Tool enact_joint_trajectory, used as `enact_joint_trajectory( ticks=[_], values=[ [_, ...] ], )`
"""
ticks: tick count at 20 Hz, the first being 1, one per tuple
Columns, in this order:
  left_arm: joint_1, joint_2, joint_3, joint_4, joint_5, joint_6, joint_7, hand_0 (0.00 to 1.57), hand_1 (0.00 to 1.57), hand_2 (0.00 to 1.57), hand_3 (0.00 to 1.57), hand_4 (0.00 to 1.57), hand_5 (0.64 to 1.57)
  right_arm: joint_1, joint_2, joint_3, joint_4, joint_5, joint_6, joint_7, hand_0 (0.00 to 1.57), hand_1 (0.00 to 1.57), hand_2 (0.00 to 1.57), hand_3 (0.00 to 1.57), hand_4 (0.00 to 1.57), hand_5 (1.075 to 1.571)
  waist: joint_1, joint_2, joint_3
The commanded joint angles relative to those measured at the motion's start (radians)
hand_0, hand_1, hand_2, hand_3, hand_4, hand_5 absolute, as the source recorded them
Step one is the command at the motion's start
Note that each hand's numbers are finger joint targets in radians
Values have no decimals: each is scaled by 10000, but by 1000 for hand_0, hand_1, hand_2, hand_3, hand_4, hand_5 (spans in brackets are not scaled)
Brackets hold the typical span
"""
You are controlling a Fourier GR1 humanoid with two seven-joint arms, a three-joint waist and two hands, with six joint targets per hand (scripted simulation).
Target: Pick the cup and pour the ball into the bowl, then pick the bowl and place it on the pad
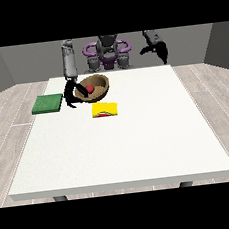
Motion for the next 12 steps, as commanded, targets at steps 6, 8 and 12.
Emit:
enact_joint_trajectory(
  ticks=[6, 8, 12],
  values=[
    [1423, 824, 1282, 1723, 783, -631, -420, 0, 0, 0, 0, 989, 1419, -472, -47, 1538, -123, 1288, -55, 5125, 1571, 1571, 1571, 966, 821, 1564, -1470, -2476, 326],
    [1472, 771, 1497, 2339, 700, -354, -758, 0, 0, 0, 0, 998, 1411, -1276, 189, 1860, -666, 1426, 113, 6242, 1571, 1571, 1571, 889, 806, 1565, -2123, -2587, 331],
    [2389, 529, 1344, 2368, 373, 78, -979, 0, 0, 0, 0, 1003, 1407, -1070, -416, 1617, -1355, 1025, 1115, 6940, 1571, 1571, 1571, 744, 808, 1567, -2536, -3209, 344]
  ],
)
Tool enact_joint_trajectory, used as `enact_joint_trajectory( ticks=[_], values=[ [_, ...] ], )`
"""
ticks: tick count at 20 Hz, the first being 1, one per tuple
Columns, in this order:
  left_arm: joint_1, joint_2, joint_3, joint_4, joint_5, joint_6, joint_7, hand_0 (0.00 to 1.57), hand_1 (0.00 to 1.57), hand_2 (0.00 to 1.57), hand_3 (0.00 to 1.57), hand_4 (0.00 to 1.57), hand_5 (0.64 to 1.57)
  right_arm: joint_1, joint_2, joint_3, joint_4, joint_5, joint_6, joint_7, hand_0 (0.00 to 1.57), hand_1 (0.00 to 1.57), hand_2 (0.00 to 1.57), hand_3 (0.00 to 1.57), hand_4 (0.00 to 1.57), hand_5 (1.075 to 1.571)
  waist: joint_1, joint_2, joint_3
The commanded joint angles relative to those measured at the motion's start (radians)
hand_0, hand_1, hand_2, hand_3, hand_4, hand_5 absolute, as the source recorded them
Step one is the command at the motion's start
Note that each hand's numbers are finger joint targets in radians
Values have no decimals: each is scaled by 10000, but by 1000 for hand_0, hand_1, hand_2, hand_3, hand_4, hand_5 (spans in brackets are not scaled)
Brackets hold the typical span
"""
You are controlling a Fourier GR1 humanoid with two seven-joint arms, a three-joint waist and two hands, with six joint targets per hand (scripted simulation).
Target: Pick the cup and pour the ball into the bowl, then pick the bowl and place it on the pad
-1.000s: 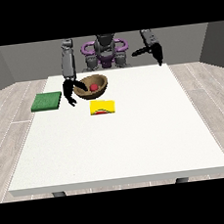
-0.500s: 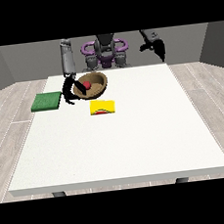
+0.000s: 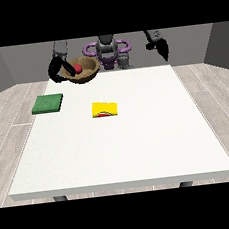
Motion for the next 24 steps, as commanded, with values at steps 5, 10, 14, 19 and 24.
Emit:
enact_joint_trajectory(
  ticks=[5, 10, 14, 19, 24],
  values=[
    [-153, 309, 422, -75, 145, -10, -357, 0, 0, 0, 0, 1017, 1424, 355, -1156, -773, -1205, -694, 1222, 268, 1571, 1571, 1571, 728, 777, 1571, -257, 853, 36],
    [-588, 326, 289, -776, 452, -588, -542, 0, 0, 0, 0, 1155, 1463, -21, -2789, -2057, -508, -1260, 1800, -923, 1571, 1571, 1571, 677, 788, 1570, 594, 2091, 43],
    [-727, 2170, 1864, -453, 1671, -1966, -796, 0, 0, 0, 0, 1311, 1525, 189, -3627, -2337, -513, -1475, 2536, -1028, 1571, 1571, 1571, 0, 911, 1571, 598, 2221, 37],
    [-1028, 3835, 3353, -63, 2935, -3169, -560, 0, 0, 0, 0, 1289, 1571, 625, -3700, -2962, -186, -1756, 2134, -2164, 1571, 1571, 1571, 0, 869, 1570, 1021, 2800, 39],
    [-1128, 5059, 4313, 1603, 3395, -4342, -1729, 0, 0, 0, 0, 1226, 1566, 104, -3920, -3171, -417, -1999, 2303, -2268, 1571, 1571, 1571, 0, 793, 1567, 751, 3729, 30]
  ],
)
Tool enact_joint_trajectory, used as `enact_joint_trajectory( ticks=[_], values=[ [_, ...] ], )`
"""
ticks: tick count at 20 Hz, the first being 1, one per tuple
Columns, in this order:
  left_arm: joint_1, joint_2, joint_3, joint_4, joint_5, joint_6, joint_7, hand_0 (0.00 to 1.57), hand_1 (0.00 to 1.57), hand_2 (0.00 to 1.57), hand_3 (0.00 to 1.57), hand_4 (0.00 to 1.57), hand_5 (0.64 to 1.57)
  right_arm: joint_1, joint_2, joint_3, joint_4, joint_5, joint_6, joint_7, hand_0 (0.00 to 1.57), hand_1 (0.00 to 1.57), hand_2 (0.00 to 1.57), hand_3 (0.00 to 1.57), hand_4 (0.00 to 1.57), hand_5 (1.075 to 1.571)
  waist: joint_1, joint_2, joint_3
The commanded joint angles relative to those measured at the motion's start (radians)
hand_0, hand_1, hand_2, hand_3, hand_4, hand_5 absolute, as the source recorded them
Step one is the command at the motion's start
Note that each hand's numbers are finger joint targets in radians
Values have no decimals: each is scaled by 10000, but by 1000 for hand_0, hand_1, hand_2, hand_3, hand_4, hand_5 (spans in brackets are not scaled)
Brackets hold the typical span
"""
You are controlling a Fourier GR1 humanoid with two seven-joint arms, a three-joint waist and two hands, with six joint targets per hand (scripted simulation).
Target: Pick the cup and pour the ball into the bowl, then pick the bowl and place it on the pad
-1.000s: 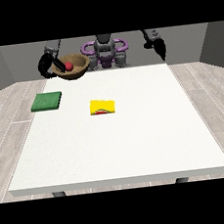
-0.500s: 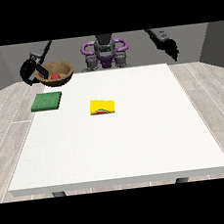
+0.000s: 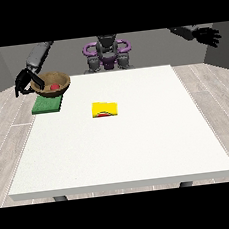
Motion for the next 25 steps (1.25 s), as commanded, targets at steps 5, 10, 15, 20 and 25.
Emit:
enact_joint_trajectory(
  ticks=[5, 10, 15, 20, 25],
  values=[
    [-360, 1123, 802, 1405, 386, -685, -623, 0, 0, 0, 0, 1185, 1559, -519, -173, -555, 324, -319, -494, 102, 1571, 1571, 1571, 252, 544, 1561, -256, 688, -6],
    [-551, 1109, 650, 651, 577, -717, -318, 0, 0, 0, 0, 1175, 1551, -729, -882, -819, 1488, -302, -106, -445, 850, 850, 880, 1102, 0, 1513, 16, 1088, 4],
    [-713, 1190, 601, 256, 730, -501, 277, 0, 0, 0, 0, 1178, 1549, -1205, -532, -777, 1920, -370, -157, -581, 0, 0, 363, 444, 0, 1412, 252, 953, 8],
    [-301, -761, -1099, -1730, 385, 254, 1941, 0, 0, 0, 0, 902, 1559, -1006, -1066, -370, 2503, 78, 324, 338, 0, 0, 0, 0, 0, 1359, 264, -1120, 26],
    [158, -1129, -1458, -699, -302, 701, 1971, 0, 0, 0, 0, 902, 1559, -2055, -218, 109, 1207, -288, 1368, 1095, 0, 0, 0, 0, 476, 1434, -481, -2777, -19]
  ],
)
